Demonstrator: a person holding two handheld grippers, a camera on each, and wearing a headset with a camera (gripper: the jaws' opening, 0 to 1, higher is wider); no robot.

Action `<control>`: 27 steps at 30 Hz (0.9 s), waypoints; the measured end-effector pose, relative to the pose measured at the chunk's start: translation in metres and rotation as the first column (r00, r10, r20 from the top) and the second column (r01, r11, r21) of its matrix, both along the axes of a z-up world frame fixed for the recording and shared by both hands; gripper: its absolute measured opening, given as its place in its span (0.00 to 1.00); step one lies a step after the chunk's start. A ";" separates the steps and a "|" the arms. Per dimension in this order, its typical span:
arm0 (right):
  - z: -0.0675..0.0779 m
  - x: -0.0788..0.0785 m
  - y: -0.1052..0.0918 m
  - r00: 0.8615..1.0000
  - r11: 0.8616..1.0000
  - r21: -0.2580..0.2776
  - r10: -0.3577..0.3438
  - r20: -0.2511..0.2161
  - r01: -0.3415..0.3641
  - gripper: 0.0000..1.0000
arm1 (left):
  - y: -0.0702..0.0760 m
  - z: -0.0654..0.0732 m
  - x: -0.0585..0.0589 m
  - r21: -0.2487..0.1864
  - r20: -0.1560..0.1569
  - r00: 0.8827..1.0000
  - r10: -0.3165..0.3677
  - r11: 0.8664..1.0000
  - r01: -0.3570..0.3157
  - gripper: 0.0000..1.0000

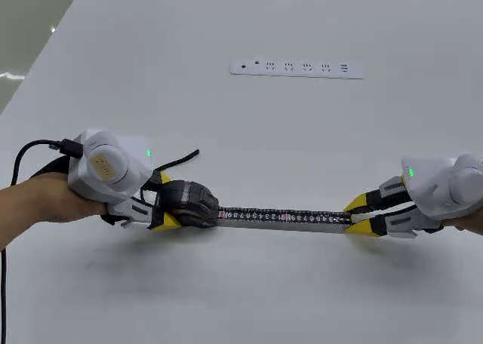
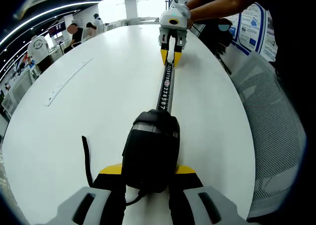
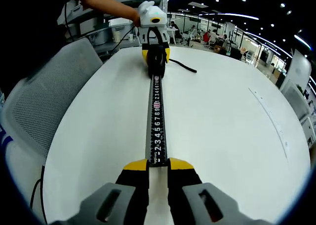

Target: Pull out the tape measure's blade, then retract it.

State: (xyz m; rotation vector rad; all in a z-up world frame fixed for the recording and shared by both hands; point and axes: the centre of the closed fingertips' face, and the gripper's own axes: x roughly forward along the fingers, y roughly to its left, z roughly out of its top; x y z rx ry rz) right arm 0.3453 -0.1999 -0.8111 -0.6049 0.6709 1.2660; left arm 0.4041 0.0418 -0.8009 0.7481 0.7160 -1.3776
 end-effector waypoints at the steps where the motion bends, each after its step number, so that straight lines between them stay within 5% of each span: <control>1: 0.000 0.000 -0.001 1.000 1.000 -0.003 0.001 0.000 -0.001 0.11 | 0.000 0.000 0.000 0.000 0.000 1.000 0.000 1.000 0.000 0.30; 17: -0.003 -0.004 -0.027 0.999 0.999 -0.032 -0.034 -0.012 0.034 0.11 | -0.001 0.000 0.000 0.011 0.000 1.000 -0.002 1.000 0.002 0.30; 27: -0.006 -0.004 -0.027 1.000 0.997 -0.068 -0.023 -0.009 0.023 0.13 | -0.002 -0.002 0.001 0.073 0.005 1.000 -0.017 0.997 0.017 0.31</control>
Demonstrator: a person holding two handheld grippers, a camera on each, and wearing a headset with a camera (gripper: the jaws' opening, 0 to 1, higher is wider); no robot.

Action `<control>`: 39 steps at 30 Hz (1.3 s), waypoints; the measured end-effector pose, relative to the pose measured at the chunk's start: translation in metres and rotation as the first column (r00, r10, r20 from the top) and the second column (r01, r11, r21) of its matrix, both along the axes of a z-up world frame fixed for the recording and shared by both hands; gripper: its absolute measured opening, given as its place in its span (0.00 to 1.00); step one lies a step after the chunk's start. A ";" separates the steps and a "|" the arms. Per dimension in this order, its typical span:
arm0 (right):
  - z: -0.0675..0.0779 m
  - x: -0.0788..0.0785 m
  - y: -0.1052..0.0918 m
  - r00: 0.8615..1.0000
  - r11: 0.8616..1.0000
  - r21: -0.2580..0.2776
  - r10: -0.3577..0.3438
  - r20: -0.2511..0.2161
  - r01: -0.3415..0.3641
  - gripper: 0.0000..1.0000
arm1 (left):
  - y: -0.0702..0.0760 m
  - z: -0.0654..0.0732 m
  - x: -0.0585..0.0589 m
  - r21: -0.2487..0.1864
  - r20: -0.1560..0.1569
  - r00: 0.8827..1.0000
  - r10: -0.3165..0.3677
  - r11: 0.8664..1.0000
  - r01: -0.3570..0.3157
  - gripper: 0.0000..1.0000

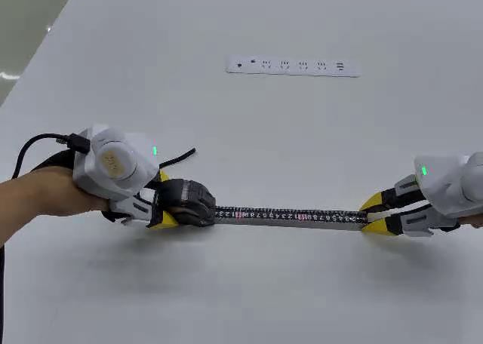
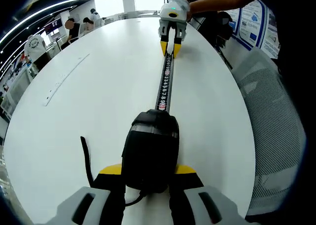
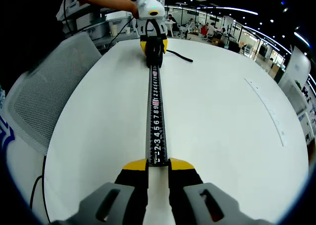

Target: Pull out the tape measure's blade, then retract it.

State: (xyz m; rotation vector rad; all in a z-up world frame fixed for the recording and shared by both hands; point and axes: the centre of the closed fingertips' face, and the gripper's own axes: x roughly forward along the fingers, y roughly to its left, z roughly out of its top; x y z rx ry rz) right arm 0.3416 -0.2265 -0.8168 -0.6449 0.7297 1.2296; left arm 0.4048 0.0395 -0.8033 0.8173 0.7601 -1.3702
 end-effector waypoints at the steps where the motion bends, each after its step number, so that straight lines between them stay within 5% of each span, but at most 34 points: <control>1: 0.000 0.000 0.000 1.000 1.000 -0.002 0.002 0.003 -0.002 0.13 | 0.000 0.000 -0.001 0.001 -0.001 1.000 -0.001 1.000 0.001 0.31; 9: 0.000 0.001 -0.001 1.000 1.000 -0.027 0.005 0.022 -0.005 0.15 | 0.001 -0.005 0.001 0.023 0.009 1.000 0.000 1.000 0.000 0.32; 16: 0.006 -0.002 -0.003 0.998 0.998 -0.002 -0.059 0.026 0.059 0.26 | 0.008 -0.003 0.001 0.004 -0.006 0.999 0.044 0.999 -0.044 0.33; 22: 0.012 -0.004 -0.009 0.992 0.993 0.012 -0.121 0.044 0.120 0.41 | 0.015 0.007 -0.002 -0.071 -0.021 0.993 0.115 0.991 -0.116 0.44; 25: 0.016 -0.007 -0.010 0.984 0.985 0.034 -0.169 0.052 0.167 0.50 | 0.015 0.015 -0.002 -0.154 -0.017 0.985 0.169 0.973 -0.170 0.55; 32: 0.023 -0.015 -0.010 0.956 0.954 0.089 -0.291 0.044 0.287 0.66 | 0.022 0.026 -0.011 -0.248 -0.030 0.962 0.272 0.930 -0.271 0.70; 36: 0.026 -0.021 -0.009 0.930 0.925 0.122 -0.366 0.026 0.360 0.79 | 0.025 0.033 -0.017 -0.304 -0.022 0.942 0.336 0.895 -0.326 0.75; 39: 0.030 -0.028 -0.004 0.920 0.912 0.147 -0.391 0.023 0.384 0.83 | 0.026 0.040 -0.024 -0.361 -0.042 0.917 0.397 0.850 -0.385 0.79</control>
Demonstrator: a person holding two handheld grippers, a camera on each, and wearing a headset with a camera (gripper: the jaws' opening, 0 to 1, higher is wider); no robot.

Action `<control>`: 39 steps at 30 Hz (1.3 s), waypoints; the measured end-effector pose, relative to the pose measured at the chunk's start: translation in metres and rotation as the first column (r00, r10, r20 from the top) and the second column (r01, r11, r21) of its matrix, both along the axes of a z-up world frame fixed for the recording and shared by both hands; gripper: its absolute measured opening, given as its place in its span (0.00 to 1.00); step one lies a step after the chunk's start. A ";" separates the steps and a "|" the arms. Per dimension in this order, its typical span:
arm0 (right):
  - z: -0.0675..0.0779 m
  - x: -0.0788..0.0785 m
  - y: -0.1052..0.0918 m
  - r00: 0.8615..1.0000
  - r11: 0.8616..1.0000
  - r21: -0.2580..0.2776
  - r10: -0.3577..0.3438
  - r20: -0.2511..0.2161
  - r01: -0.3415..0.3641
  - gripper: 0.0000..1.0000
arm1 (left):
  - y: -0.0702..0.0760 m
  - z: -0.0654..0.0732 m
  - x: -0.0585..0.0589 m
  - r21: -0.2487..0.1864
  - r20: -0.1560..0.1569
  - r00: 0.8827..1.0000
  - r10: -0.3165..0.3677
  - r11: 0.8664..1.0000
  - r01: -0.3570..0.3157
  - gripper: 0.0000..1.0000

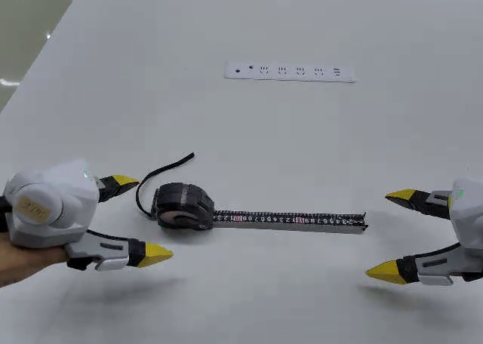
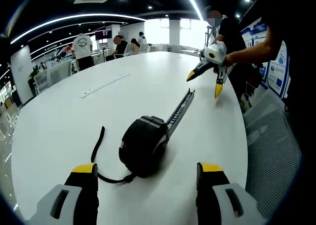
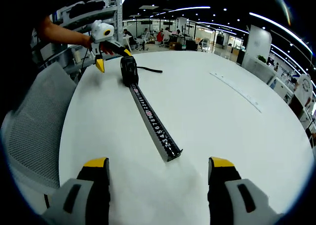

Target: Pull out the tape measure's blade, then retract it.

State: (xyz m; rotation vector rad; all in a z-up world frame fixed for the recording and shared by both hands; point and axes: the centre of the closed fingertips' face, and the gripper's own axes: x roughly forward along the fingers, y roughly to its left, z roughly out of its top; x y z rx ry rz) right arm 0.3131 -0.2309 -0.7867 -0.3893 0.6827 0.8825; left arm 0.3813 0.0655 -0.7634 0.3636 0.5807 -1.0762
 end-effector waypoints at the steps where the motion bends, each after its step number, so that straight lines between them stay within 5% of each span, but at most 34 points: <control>1: 0.001 -0.002 0.002 1.000 1.000 0.015 -0.014 -0.001 0.014 0.85 | 0.000 0.002 -0.003 -0.014 0.003 1.000 0.010 1.000 -0.010 0.80; 8: 0.009 -0.008 0.004 0.990 0.989 0.062 -0.137 0.023 0.136 0.97 | 0.005 0.010 -0.018 -0.068 0.043 0.994 0.099 0.993 -0.096 0.92; 19: 0.017 -0.025 0.014 0.962 0.956 0.138 -0.269 0.047 0.261 1.00 | 0.001 0.022 -0.038 -0.143 0.071 0.974 0.215 0.969 -0.203 0.98; 28: 0.025 -0.037 0.031 0.952 0.947 0.155 -0.296 0.079 0.281 1.00 | -0.006 0.024 -0.054 -0.164 0.093 0.968 0.232 0.963 -0.215 1.00; 39: 0.031 -0.047 0.049 0.934 0.924 0.201 -0.348 0.081 0.326 1.00 | -0.003 0.023 -0.067 -0.175 0.071 0.958 0.277 0.949 -0.262 1.00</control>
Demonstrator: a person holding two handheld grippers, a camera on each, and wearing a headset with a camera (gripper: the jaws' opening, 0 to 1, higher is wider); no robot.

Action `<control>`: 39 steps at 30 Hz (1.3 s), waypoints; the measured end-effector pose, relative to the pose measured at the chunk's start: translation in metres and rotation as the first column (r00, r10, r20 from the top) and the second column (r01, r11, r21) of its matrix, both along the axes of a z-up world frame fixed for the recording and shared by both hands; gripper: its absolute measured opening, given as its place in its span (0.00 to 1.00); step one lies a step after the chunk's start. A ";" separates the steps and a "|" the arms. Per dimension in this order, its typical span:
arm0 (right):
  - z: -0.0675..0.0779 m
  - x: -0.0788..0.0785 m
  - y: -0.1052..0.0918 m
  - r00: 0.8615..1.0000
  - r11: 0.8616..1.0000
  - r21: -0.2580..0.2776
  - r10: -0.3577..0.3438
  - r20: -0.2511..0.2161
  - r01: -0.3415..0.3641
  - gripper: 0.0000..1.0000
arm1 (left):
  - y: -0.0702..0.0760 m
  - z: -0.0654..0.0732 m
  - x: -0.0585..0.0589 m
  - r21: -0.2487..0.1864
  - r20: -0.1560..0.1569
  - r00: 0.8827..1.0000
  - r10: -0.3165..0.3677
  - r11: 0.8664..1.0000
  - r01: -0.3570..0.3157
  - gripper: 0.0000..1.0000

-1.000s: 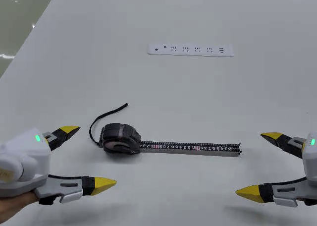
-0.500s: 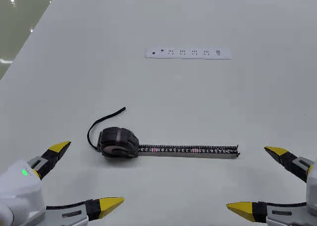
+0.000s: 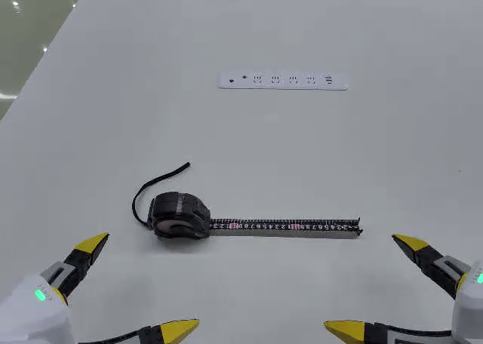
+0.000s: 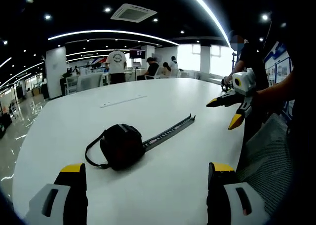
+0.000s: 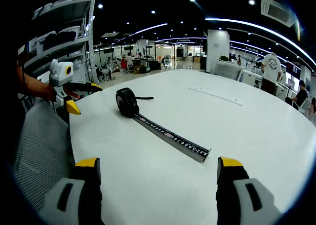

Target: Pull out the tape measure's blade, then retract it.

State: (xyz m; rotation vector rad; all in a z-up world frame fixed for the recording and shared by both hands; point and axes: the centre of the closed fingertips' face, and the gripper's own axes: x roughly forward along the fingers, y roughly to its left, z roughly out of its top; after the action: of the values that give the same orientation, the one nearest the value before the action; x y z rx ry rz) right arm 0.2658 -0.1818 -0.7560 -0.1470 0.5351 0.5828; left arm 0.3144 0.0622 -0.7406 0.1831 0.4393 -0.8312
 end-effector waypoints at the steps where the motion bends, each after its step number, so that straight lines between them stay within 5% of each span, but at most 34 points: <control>1: 0.000 0.000 0.000 1.000 1.000 0.000 -0.002 -0.001 0.002 1.00 | 0.000 0.000 0.000 0.001 -0.001 1.000 0.002 1.000 -0.002 1.00; 16: 0.005 -0.005 0.004 0.999 0.999 0.032 -0.041 0.004 0.041 1.00 | -0.003 -0.004 -0.009 0.003 -0.026 0.999 0.023 1.000 -0.023 1.00; 27: 0.006 -0.005 0.001 0.999 0.999 0.030 -0.039 0.001 0.039 0.99 | -0.002 -0.002 -0.001 0.017 -0.016 0.996 0.091 0.996 -0.091 1.00; 39: 0.006 -0.002 -0.002 1.000 1.000 0.023 0.020 0.010 -0.020 0.95 | -0.007 -0.005 0.007 0.019 -0.038 0.987 0.156 0.988 -0.155 0.98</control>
State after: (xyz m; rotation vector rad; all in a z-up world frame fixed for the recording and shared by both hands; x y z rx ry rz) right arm 0.2639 -0.1837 -0.7502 -0.1331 0.5172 0.6074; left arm 0.3215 0.0555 -0.7457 0.1458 0.4908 -0.6794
